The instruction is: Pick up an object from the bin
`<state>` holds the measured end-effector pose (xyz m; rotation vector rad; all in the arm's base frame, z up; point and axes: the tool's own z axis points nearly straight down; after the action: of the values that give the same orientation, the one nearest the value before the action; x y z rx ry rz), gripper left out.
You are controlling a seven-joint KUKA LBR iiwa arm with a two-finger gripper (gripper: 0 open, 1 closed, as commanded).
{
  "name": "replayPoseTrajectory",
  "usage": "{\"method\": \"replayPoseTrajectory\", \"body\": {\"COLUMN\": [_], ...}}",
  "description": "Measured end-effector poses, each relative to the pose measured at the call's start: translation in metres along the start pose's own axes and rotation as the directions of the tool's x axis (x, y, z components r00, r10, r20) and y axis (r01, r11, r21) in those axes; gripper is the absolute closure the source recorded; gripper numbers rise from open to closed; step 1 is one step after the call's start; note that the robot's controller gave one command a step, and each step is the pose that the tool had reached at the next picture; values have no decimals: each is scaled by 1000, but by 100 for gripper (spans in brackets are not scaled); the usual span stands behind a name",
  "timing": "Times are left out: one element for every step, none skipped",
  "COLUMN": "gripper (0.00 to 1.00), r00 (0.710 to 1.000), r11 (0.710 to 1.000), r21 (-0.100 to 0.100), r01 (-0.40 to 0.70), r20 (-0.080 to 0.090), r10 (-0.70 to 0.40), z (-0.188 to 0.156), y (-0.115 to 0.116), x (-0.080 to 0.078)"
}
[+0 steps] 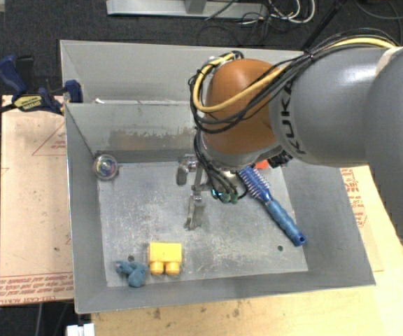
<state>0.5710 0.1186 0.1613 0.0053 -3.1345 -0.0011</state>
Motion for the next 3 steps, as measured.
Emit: {"method": "replayPoseTrajectory", "body": {"gripper": [0, 0, 0], "r00": [994, 977, 980], "r11": [994, 977, 980], "r21": [-2, 1, 1], "r01": [112, 213, 198], "r20": [11, 12, 9], "r10": [-112, -213, -198], "z": [94, 61, 62], "y": [43, 34, 16], "x": [81, 91, 90]}}
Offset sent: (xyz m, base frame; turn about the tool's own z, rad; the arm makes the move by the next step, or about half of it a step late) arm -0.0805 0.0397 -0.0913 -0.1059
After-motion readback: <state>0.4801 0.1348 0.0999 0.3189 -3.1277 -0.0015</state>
